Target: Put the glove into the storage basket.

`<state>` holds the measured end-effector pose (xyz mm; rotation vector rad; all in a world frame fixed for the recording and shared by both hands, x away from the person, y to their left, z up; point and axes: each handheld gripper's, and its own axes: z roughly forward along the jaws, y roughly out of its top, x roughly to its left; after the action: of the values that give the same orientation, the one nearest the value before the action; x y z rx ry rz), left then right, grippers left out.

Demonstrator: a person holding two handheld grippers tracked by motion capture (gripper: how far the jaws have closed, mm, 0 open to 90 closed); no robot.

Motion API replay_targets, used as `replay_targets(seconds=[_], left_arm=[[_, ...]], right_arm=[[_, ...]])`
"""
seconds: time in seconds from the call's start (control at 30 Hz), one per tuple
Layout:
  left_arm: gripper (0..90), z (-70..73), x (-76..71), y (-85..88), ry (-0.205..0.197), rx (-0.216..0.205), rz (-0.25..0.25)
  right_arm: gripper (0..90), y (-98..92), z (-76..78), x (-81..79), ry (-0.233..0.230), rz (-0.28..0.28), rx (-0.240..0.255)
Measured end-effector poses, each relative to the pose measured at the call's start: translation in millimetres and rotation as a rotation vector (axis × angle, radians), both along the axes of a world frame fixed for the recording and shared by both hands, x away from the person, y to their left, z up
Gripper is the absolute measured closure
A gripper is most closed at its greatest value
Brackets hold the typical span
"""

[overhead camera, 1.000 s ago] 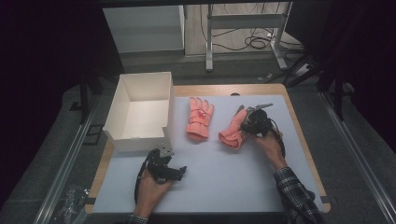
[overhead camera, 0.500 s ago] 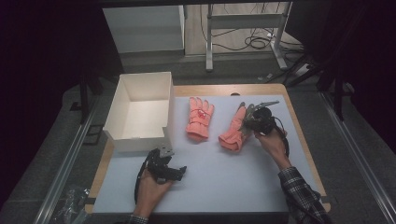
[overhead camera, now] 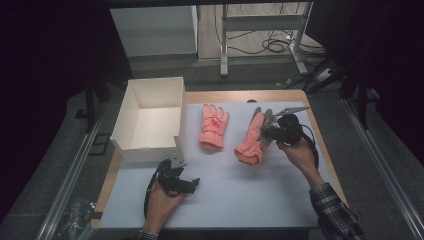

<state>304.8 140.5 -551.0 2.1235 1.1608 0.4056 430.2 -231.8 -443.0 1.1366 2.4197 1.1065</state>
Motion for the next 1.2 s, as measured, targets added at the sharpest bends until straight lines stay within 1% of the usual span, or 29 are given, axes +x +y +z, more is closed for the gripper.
replay_targets(seconds=[0.1, 0.2, 0.23, 0.33, 0.4, 0.47, 0.57, 0.67, 0.8, 0.87, 0.93, 1.0, 1.1, 1.17, 1.2], left_arm=[[0.2, 0.0, 0.0, 0.0, 0.000, 0.000, 0.000], [0.2, 0.0, 0.1, 0.1, -0.001, 0.002, -0.001], [0.2, 0.0, 0.1, 0.1, -0.001, 0.002, -0.001], [0.2, -0.2, 0.1, -0.2, -0.003, -0.003, 0.002], [0.2, -0.2, 0.1, -0.2, -0.003, -0.003, 0.003], [0.2, -0.1, 0.1, -0.2, -0.002, -0.001, 0.002], [0.2, 0.0, 0.1, -0.1, -0.002, -0.001, 0.001], [0.2, -0.1, 0.1, -0.2, -0.002, -0.001, 0.002], [0.2, 0.2, 0.0, 0.1, 0.000, 0.004, 0.000], [0.2, 0.2, 0.1, 0.1, 0.000, 0.004, -0.001], [0.2, 0.1, 0.0, 0.0, 0.001, 0.001, 0.001], [0.2, 0.0, 0.0, 0.0, 0.001, 0.000, 0.001], [0.2, 0.1, 0.0, 0.0, 0.002, 0.000, 0.000], [0.2, 0.1, 0.1, 0.1, -0.001, 0.002, 0.000], [0.2, 0.0, 0.1, 0.0, 0.000, 0.001, 0.000]], right_arm=[[86.5, 1.6, 5.1, -11.1, -0.010, 0.048, -0.010], [86.5, 2.8, 9.2, -25.5, -0.013, 0.112, -0.001], [86.5, 3.3, 9.8, -29.2, -0.011, 0.126, 0.003], [86.5, 5.6, 9.0, -42.8, -0.013, 0.193, 0.008], [86.5, 9.0, 4.7, -52.4, -0.007, 0.248, 0.008], [86.5, 12.6, 0.2, -59.0, -0.002, 0.283, 0.004], [86.5, 20.0, -9.1, -67.6, 0.019, 0.340, 0.003], [86.3, 27.3, -18.7, -71.2, 0.029, 0.385, -0.018], [86.2, 35.6, -35.2, -69.6, 0.047, 0.432, -0.056], [85.7, 38.6, -42.7, -68.6, 0.055, 0.446, -0.081], [84.2, 41.7, -50.5, -67.2, 0.056, 0.436, -0.106], [80.2, 41.9, -53.9, -64.4, 0.062, 0.425, -0.098], [75.6, 40.8, -51.4, -62.3, 0.041, 0.415, -0.098], [74.2, 39.7, -46.7, -61.2, 0.018, 0.396, -0.099], [72.4, 38.4, -43.1, -59.2, 0.009, 0.385, -0.086]])
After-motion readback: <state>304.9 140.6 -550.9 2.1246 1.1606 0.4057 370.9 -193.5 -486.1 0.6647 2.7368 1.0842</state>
